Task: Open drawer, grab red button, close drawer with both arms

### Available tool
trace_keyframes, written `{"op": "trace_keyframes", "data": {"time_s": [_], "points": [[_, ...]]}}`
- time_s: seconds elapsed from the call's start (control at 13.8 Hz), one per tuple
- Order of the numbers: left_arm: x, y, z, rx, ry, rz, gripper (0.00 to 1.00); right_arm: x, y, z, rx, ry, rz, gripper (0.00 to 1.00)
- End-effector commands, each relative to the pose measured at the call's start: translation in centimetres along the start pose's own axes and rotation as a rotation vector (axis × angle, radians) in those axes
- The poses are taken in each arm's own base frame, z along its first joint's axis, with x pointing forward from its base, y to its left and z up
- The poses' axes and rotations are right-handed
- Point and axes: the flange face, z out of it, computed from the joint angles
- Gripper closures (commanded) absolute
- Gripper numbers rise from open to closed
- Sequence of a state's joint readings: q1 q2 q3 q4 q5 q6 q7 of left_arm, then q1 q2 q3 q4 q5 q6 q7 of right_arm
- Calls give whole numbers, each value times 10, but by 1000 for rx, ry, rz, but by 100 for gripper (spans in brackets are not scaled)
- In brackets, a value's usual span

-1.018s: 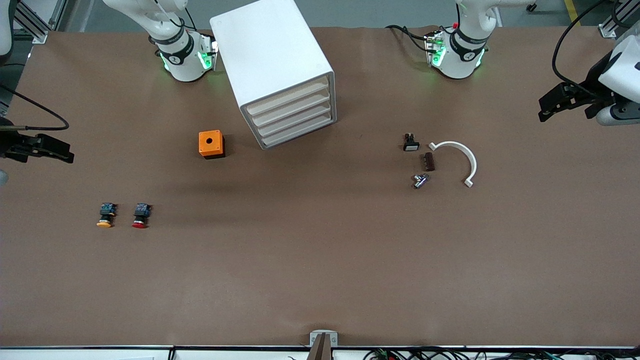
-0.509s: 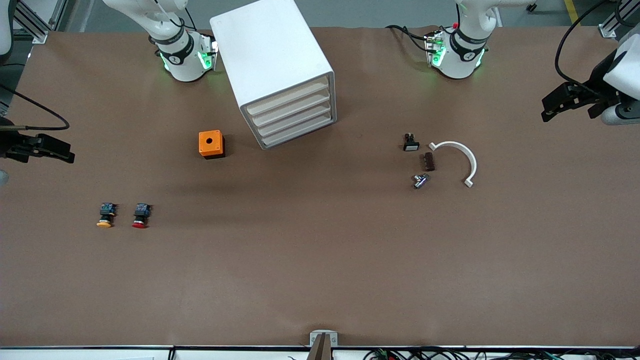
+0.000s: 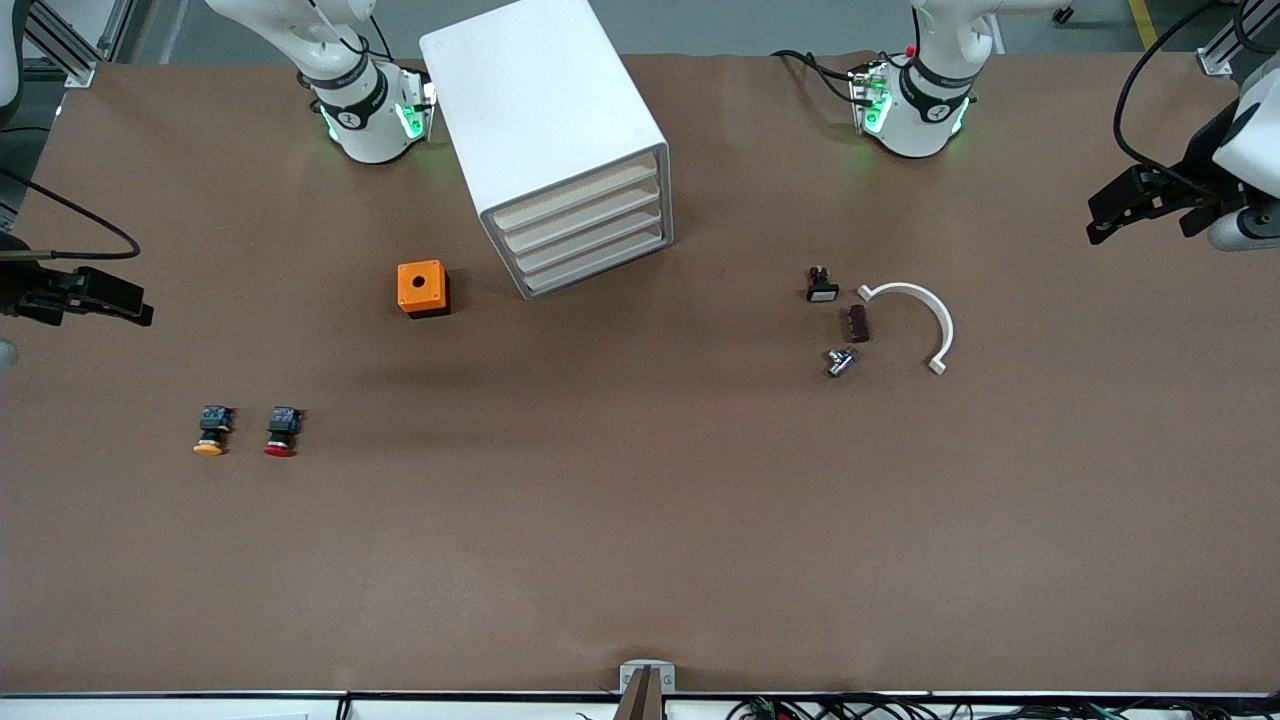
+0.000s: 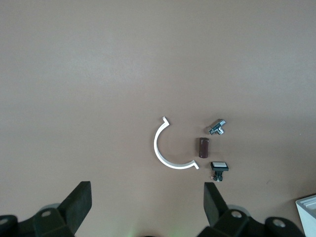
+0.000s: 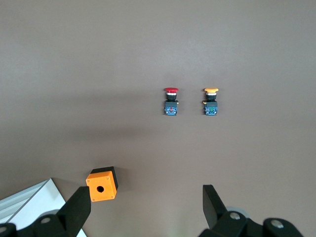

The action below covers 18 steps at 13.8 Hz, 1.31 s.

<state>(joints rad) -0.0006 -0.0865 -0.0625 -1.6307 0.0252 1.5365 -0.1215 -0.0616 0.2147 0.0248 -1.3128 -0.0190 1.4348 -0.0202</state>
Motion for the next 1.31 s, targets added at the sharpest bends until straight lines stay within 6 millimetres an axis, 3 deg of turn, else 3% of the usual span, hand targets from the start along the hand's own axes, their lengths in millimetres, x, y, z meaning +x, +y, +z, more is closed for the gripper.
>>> {"op": "trace_keyframes", "data": {"time_s": [0.0, 0.44, 0.58, 0.87, 1.24], "points": [[-2, -1, -9, -3, 36, 18, 0, 0, 3, -5, 13, -1, 0, 0], [8, 4, -4, -9, 62, 25, 0, -6, 6, -2, 16, -46, -2, 0], [12, 5, -4, -13, 85, 26, 0, -27, 5, -16, 13, -47, -6, 0], [16, 8, 3, -13, 75, 33, 0, -86, 2, -1, 5, 80, -5, 0], [20, 9, 4, -14, 78, 34, 0, -87, 6, -28, 11, 88, 8, 0]]}}
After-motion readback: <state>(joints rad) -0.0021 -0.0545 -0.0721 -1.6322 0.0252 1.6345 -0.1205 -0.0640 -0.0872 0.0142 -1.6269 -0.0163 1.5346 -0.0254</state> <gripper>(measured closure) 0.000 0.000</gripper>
